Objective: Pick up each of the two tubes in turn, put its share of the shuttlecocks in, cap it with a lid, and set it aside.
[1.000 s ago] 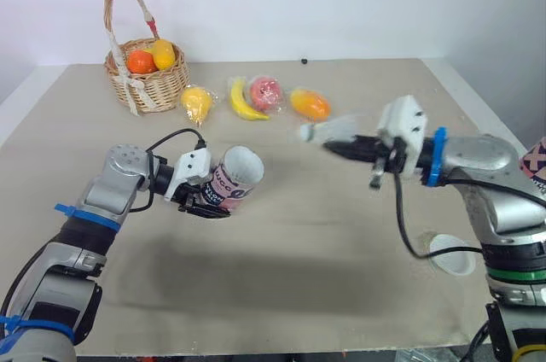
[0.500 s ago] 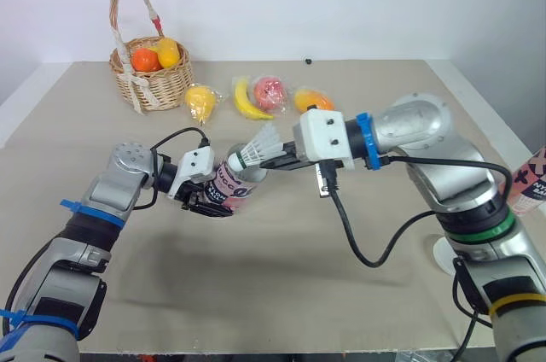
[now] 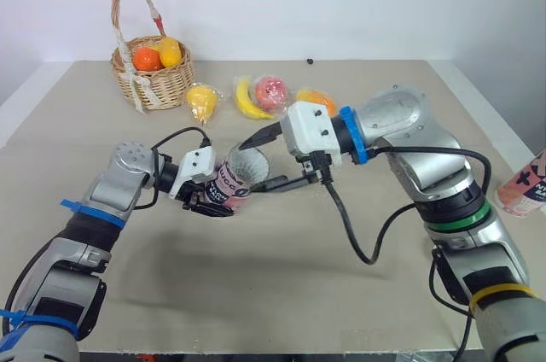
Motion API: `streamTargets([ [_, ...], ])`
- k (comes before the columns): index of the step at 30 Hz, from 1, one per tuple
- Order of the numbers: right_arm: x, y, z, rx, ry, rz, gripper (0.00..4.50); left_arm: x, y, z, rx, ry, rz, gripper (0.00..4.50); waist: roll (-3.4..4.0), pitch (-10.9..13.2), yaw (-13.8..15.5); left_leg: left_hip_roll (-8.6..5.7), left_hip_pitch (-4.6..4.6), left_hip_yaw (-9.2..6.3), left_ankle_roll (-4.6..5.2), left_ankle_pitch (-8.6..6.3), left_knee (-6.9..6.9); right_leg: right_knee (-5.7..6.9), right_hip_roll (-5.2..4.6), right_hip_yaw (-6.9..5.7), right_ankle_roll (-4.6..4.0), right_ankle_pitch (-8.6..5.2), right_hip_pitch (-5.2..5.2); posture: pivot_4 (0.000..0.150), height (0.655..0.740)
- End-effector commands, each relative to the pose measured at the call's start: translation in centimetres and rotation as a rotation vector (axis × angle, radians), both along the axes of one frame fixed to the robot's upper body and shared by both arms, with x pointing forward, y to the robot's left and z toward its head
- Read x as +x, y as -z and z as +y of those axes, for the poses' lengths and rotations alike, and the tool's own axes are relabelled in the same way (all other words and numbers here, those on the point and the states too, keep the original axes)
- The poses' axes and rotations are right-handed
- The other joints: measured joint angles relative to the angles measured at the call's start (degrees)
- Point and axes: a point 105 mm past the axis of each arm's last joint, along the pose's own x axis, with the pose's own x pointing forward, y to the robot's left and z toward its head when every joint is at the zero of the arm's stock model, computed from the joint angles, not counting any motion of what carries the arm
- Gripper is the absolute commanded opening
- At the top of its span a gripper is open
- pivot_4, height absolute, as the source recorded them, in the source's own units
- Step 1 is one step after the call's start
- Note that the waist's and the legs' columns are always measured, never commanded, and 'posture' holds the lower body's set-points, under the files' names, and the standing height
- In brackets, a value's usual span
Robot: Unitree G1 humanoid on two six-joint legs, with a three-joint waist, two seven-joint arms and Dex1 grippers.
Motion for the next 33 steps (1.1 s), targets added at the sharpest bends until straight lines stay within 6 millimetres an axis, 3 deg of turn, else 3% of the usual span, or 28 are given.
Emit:
streamTargets([
  [1, 0.2, -3.3, -1.5, 0.123, 0.034, 0.015, 4.27, -0.2, 1.2, 0.0, 0.031, -0.002, 0.031, 2.99, 0.00, 0.00, 0.02, 0.00, 0.00, -0.01, 0.00, 0.00, 0.00, 0.00, -0.01, -0.01, 0.00, 0.00, 0.01, 0.150, 0.7298],
  [5, 2.0, -3.0, -1.3, 0.135, 0.154, 0.057, 4.27, -0.2, 1.2, 0.0, 0.032, -0.001, 0.033, 2.99, 0.00, 0.00, 0.01, 0.01, 0.02, -0.01, 0.00, 0.00, 0.00, 0.01, 0.02, -0.04, -0.04, 0.00, 0.00, 0.150, 0.7298],
  [7, 2.8, -2.1, -0.9, 0.102, 0.212, 0.072, 3.79, -0.2, 1.3, 0.1, 0.034, -0.001, 0.033, 2.99, 0.00, 0.00, 0.01, 0.01, 0.02, -0.02, 0.00, 0.00, 0.00, 0.05, 0.04, -0.05, -0.06, -0.01, -0.02, 0.150, 0.7298],
  [10, 2.6, -1.0, -0.7, 0.042, 0.193, 0.081, 2.69, -0.2, 1.3, 0.1, 0.035, -0.001, 0.033, 2.99, 0.00, 0.00, 0.08, 0.00, -0.01, -0.01, 0.00, 0.00, -0.01, 0.07, 0.03, -0.05, -0.08, -0.03, -0.07, 0.150, 0.7298],
  [13, 2.4, -0.6, -0.3, -0.001, 0.169, 0.063, 0.88, -0.3, 1.3, 0.1, 0.036, 0.001, 0.033, 2.99, 0.00, 0.00, 0.08, -0.02, -0.07, 0.01, 0.00, 0.00, -0.01, 0.07, 0.01, -0.04, -0.04, -0.05, -0.10, 0.150, 0.7298],
  [15, 2.2, -0.4, 0.0, -0.057, 0.127, 0.029, 0.55, -0.2, 1.3, 0.1, 0.036, 0.003, 0.033, 2.99, 0.00, 0.00, 0.08, -0.01, -0.07, 0.00, 0.00, 0.00, -0.01, 0.07, 0.01, -0.04, -0.04, -0.05, -0.11, 0.150, 0.7298],
  [16, 2.2, -0.3, 0.1, -0.092, 0.107, 0.004, 0.11, -0.2, 1.3, 0.0, 0.035, 0.003, 0.033, 2.99, 0.01, 0.00, 0.06, -0.01, -0.07, 0.00, 0.00, 0.00, -0.01, 0.07, 0.01, -0.04, -0.04, -0.05, -0.11, 0.150, 0.7298],
  [23, 2.0, 0.0, 1.7, -0.278, -0.020, -0.044, 0.11, -0.1, 1.4, 0.0, 0.035, 0.009, 0.033, 2.99, 0.01, 0.00, 0.07, 0.01, -0.04, 0.02, 0.00, 0.00, 0.00, 0.12, 0.03, -0.07, -0.08, -0.02, -0.14, 0.150, 0.7298],
  [28, 2.6, 1.5, 2.9, -0.430, -0.089, -0.064, 0.11, 0.0, 1.4, -0.2, 0.033, 0.011, 0.028, 2.99, 0.01, 0.00, 0.27, -0.01, -0.05, 0.01, 0.00, 0.00, 0.02, 0.13, 0.01, -0.07, -0.08, -0.03, -0.14, 0.150, 0.7298],
  [33, 3.9, 3.0, 5.4, -0.521, -0.081, -0.107, 0.11, 0.0, 1.4, -0.2, 0.026, 0.007, 0.028, 2.99, 0.01, 0.00, 0.45, 0.00, -0.04, 0.03, -0.01, 0.01, 0.03, 0.24, 0.02, -0.07, -0.12, -0.03, -0.19, 0.150, 0.7298],
])
